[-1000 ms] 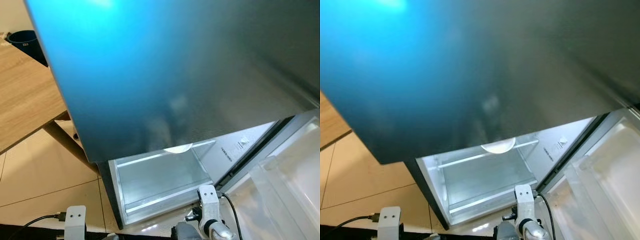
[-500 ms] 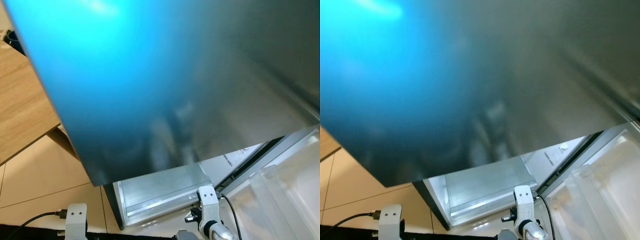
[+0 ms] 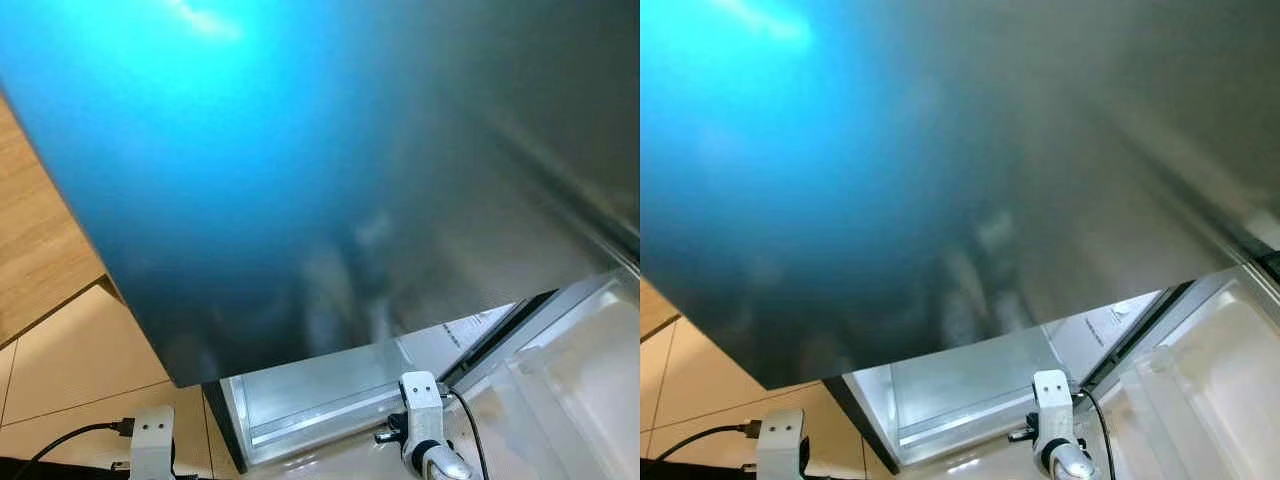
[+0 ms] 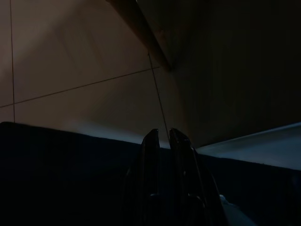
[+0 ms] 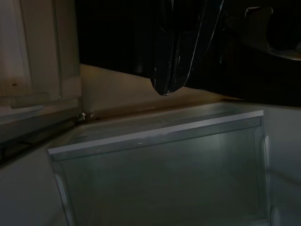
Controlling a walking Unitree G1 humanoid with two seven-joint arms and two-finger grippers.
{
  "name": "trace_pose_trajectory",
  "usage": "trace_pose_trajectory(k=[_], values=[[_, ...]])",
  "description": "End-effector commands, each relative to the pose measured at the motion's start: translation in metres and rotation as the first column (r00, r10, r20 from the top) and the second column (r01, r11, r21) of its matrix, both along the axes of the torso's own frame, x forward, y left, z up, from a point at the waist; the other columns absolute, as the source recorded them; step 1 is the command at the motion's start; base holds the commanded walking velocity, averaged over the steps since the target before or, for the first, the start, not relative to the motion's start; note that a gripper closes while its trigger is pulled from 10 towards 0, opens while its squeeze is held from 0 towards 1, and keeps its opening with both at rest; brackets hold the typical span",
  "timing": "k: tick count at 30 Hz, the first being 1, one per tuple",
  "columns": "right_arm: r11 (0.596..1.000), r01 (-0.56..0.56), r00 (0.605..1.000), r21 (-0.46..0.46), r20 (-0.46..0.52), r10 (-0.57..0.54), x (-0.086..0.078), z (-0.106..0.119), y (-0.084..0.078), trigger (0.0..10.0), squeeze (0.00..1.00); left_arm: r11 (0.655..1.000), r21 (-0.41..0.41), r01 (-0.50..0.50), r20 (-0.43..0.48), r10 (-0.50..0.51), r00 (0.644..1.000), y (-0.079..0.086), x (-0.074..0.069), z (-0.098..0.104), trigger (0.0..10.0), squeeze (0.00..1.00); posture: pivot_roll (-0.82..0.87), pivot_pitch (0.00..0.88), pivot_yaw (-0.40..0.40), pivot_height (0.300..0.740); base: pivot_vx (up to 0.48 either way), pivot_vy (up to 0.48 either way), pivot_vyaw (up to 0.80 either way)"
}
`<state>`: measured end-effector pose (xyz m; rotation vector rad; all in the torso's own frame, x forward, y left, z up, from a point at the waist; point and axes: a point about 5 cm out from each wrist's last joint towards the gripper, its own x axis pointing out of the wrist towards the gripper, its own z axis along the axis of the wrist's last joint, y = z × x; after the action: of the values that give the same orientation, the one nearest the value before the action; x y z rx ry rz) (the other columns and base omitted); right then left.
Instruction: Restocking fridge
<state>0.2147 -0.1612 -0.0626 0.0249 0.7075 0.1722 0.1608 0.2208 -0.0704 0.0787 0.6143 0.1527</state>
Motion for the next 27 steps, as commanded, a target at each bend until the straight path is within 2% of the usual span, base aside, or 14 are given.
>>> trace_pose_trajectory(k=[1,6,27], values=[[1.000,0.000,1.000,0.005,-0.001,0.000,-0.0047,-0.0019,-0.0030,10.0,0.00,1.000,-0.004,-0.003,-0.027,0.003,1.000,-0.0001,-0.0066,-0.0037,10.0,0.00,-0.05,0.062,-0.037,0.724,0.000,0.000,0.00],[1.000,0.016,1.000,-0.010,-0.013,-0.016,-0.0061,-0.0032,-0.0043,10.0,0.00,1.000,-0.005,-0.007,-0.035,0.007,0.999,0.0010,-0.0081,-0.0043,10.0,0.00,-0.05,0.064,-0.039,0.740,0.000,0.000,0.00],[1.000,0.012,0.999,-0.027,-0.031,-0.013,-0.0101,-0.0058,-0.0054,10.0,0.00,0.999,-0.034,-0.007,-0.028,0.006,1.000,-0.0035,-0.0106,-0.0055,10.0,0.00,-0.05,0.067,-0.040,0.740,-0.012,0.000,0.00]])
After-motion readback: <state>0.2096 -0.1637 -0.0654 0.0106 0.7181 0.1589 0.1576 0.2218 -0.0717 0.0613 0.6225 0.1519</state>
